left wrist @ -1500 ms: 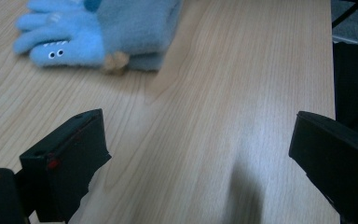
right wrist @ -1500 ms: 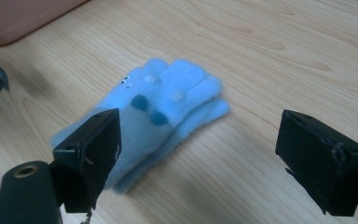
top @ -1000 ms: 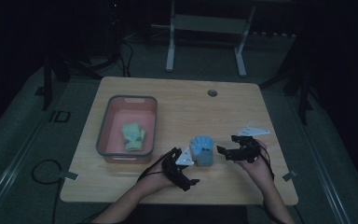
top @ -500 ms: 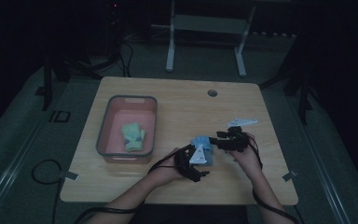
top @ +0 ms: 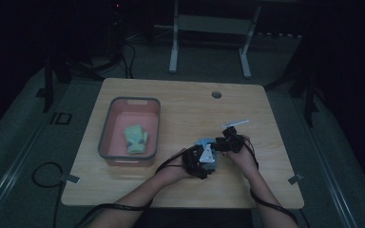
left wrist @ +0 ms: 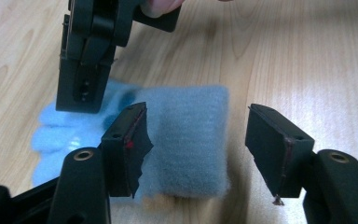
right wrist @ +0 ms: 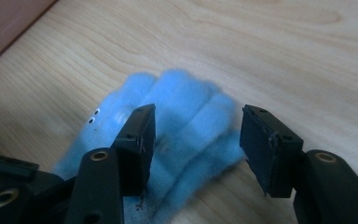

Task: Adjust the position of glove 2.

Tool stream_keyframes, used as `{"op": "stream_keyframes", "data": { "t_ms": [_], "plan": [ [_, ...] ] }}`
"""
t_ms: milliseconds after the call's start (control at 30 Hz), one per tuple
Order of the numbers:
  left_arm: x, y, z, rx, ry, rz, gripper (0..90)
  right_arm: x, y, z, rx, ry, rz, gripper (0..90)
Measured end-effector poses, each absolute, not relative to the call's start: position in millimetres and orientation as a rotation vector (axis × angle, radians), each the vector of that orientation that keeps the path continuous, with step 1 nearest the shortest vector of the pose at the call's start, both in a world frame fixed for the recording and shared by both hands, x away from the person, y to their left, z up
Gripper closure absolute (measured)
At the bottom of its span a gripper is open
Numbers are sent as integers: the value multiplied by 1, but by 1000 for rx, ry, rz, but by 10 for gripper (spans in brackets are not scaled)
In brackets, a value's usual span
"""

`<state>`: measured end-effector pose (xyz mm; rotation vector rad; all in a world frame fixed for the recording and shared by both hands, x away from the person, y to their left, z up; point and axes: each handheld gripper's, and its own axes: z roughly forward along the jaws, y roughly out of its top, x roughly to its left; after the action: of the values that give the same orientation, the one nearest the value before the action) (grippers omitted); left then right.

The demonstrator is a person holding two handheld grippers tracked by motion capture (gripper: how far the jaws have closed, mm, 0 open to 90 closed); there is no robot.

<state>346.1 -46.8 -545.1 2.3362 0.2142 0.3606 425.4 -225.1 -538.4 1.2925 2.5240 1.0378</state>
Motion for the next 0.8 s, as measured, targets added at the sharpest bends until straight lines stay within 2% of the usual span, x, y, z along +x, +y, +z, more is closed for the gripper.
{"op": "stream_keyframes", "data": {
  "t_ms": [67,133,200,367,400,433,533,600,700,800],
  "plan": [
    [347,-49,-548,2355,208,359,411,425,-224,-543,1298,2521,998,374],
    [346,-51,-551,2366,201,368,418,424,-223,-546,1291,2519,978,354],
    [345,-53,-554,2379,199,402,426,424,-223,-546,1291,2515,972,353],
    [345,-55,-556,2390,214,450,560,420,-216,-545,1231,2524,910,389],
    [346,-55,-556,2385,222,449,560,419,-215,-545,1225,2530,910,400],
    [347,-54,-556,2386,219,451,613,417,-215,-545,1207,2541,931,479],
    [349,-52,-555,2388,219,435,671,416,-215,-546,1197,2566,976,594],
    [350,-52,-554,2391,229,422,684,416,-216,-547,1196,2572,992,610],
    [351,-52,-552,2401,231,417,721,416,-214,-548,1205,2578,1021,705],
    [352,-52,-551,2409,236,404,732,415,-212,-548,1200,2583,1017,749]
  ]
}}
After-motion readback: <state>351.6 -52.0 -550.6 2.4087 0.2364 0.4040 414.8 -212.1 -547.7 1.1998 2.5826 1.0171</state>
